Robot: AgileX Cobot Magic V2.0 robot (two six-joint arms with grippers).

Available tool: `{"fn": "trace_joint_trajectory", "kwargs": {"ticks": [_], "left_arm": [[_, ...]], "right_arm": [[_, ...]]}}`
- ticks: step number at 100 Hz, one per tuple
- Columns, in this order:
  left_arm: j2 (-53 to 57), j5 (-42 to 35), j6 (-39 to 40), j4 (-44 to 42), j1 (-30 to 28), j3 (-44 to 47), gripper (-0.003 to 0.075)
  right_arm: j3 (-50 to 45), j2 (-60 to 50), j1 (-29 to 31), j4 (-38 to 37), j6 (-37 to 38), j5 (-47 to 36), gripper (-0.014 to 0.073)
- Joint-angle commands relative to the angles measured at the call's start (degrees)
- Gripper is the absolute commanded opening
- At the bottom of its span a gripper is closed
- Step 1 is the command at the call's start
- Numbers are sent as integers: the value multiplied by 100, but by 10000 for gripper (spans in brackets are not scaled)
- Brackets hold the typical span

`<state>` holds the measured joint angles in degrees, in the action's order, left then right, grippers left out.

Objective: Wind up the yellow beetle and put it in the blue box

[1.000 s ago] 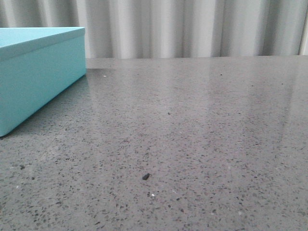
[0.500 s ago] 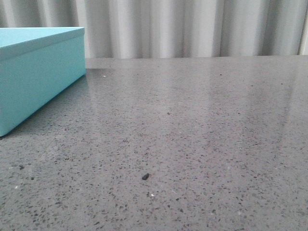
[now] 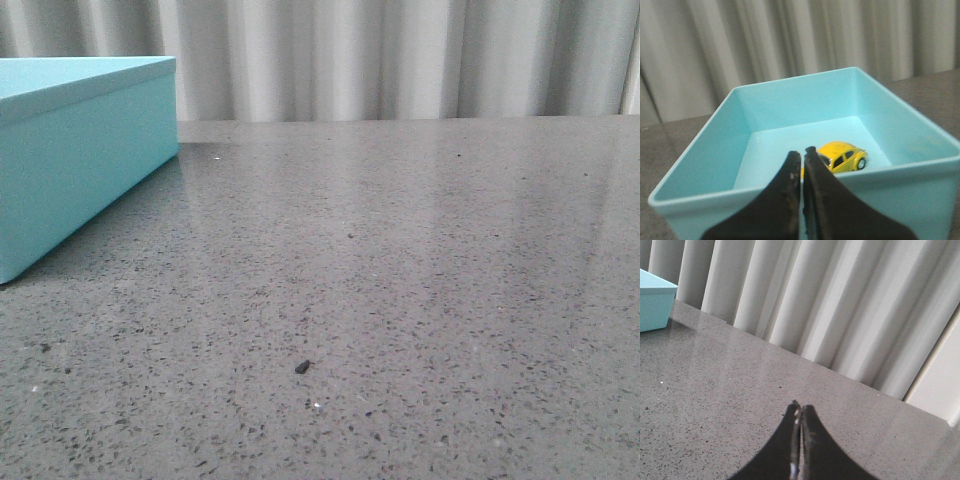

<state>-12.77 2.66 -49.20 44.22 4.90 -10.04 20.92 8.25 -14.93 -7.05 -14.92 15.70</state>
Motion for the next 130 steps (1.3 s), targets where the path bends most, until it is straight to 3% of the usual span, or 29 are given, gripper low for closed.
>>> {"fn": "trace_joint_trajectory", "kwargs": {"ticks": [1, 28, 59, 77, 130], "left_arm": [[-42, -860, 21, 154, 56, 206, -21], [-42, -934, 21, 143, 56, 1149, -21], [-42, -771, 21, 254, 56, 1140, -21], [-42, -743, 21, 2436, 56, 1140, -21], [-42, -707, 21, 2393, 56, 1140, -21]], "right_arm": [[144, 62, -14, -15, -20, -423, -54], [144, 62, -14, 9, -20, -380, -54], [144, 62, -14, 9, -20, -272, -54], [144, 62, -14, 9, -20, 7, -54], [144, 62, -14, 9, -20, 218, -54]]}}
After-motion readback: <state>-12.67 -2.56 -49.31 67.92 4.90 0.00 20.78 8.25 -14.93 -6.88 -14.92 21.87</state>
